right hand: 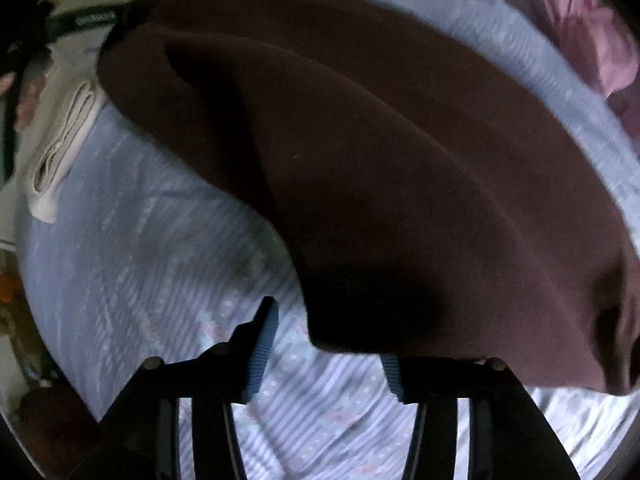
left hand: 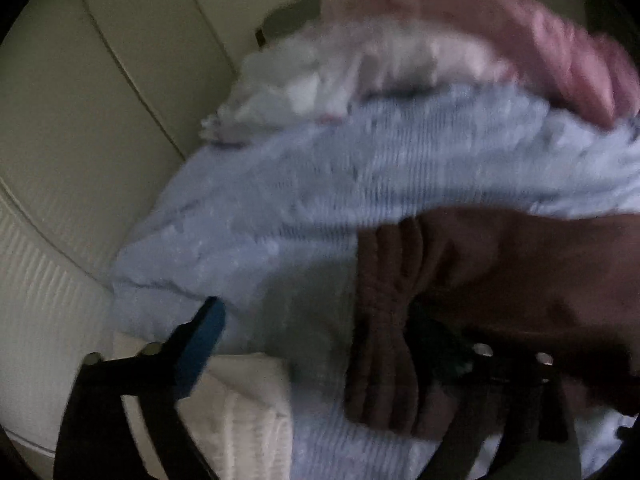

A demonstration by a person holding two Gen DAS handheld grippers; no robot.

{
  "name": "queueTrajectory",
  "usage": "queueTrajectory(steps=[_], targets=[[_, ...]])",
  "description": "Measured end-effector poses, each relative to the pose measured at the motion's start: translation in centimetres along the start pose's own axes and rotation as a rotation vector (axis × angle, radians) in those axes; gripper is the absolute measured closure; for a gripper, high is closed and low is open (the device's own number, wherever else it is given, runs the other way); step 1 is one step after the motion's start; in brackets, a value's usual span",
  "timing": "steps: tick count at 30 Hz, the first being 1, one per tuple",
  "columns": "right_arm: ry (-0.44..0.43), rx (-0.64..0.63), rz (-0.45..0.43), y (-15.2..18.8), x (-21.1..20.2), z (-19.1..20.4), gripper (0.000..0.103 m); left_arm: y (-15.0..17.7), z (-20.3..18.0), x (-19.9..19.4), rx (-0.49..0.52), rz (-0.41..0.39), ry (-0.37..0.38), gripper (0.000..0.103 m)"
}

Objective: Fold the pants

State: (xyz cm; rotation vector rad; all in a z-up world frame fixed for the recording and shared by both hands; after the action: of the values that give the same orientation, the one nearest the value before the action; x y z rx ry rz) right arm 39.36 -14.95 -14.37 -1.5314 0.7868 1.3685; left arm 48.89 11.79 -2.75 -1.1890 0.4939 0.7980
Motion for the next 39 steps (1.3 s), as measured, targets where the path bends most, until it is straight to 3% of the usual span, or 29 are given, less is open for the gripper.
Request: queueTrajectory(steps=[2,5,7,9,10,13,14,17,18,20,22,24,26,29,31,33,34,35,37,39], targets=[[0.007,0.002,-0.001,0.4,-0.8,0.4,0.05,0.2,0.8,-2.3,0.013,-0.03,0.013,0.002],[-0.052,0.058,-0.01,1.0,-2.6,0.4,0.05,2.2,0.9,-4.3,0.07,-0.039,0.038,0.002],[0.0,0.065,-0.069,1.7,-4.6,0.2,0.05,3.6,0.6,-4.5,0.073,-0.033,0.073,0.003],[0.047,0.05,-0.164,2.0,-6.8,0.6,0.05,5.0,0.0,-4.3,0.05,-0.029,0.158,0.003],[0.074,0.05,-0.222,1.8,-7.8,0.4,0.05,5.5,-0.6,-4.0,0.041,-0.034,0.195,0.008],[0.238,0.065,-0.398,-0.3,-9.4,-0.7,0.05,6.3,-2.6,-3.3,0.029,-0.039,0.29,0.039],[0.248,0.081,-0.424,-1.1,-9.1,-0.9,0.05,6.6,-3.6,-2.9,0.023,-0.031,0.347,0.049],[0.195,0.15,-0.456,-2.9,-7.5,-2.5,0.05,7.3,-6.7,-2.4,0.056,-0.012,0.457,0.056],[0.202,0.16,-0.446,-3.2,-6.6,-3.1,0.05,7.4,-7.5,-2.0,0.077,-0.006,0.462,0.056],[0.212,0.183,-0.406,-3.6,-4.4,-3.6,0.05,7.9,-8.4,0.6,0.123,0.074,0.355,0.072],[0.226,0.2,-0.342,-3.5,-2.8,-4.8,0.05,8.5,-8.2,3.1,0.134,0.155,0.314,0.082],[0.22,0.219,-0.309,-3.6,-1.5,-5.8,0.05,8.7,-7.4,4.2,0.07,0.197,0.366,0.084],[0.274,0.23,-0.295,-3.1,-0.8,-6.2,0.05,8.5,-7.1,4.3,0.031,0.222,0.376,0.084],[0.392,0.235,-0.237,-3.5,1.1,-7.2,0.033,9.0,-7.9,4.2,0.095,0.248,0.321,0.085],[0.343,0.308,-0.227,-3.6,1.4,-8.6,0.031,9.5,-8.3,3.8,0.117,0.259,0.283,0.085],[0.303,0.346,-0.247,-3.4,1.0,-9.3,0.031,9.7,-8.9,2.2,0.169,0.214,0.234,0.085],[0.303,0.343,-0.268,-3.1,0.4,-9.4,0.031,9.6,-9.3,1.0,0.195,0.178,0.215,0.076],[0.319,0.322,-0.298,-2.8,-0.5,-9.2,0.031,9.5,-9.7,-0.6,0.211,0.137,0.212,0.055],[0.376,0.272,-0.385,-1.9,-3.1,-8.8,0.031,9.1,-10.3,-3.7,0.208,0.051,0.235,0.032],[0.408,0.24,-0.484,-0.4,-6.0,-8.6,0.029,8.4,-11.2,-7.0,0.21,-0.031,0.257,0.031]])
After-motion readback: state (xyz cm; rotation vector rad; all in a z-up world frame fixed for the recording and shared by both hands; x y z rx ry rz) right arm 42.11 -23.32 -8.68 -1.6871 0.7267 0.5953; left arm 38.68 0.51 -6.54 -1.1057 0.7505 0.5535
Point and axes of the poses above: each gripper's, at about its wrist camera, not at the fingertips, and x roughly the way its jaws point, z to its left, y to its underside, the point moved 4 cm from there along x, roughly the way its jaws point
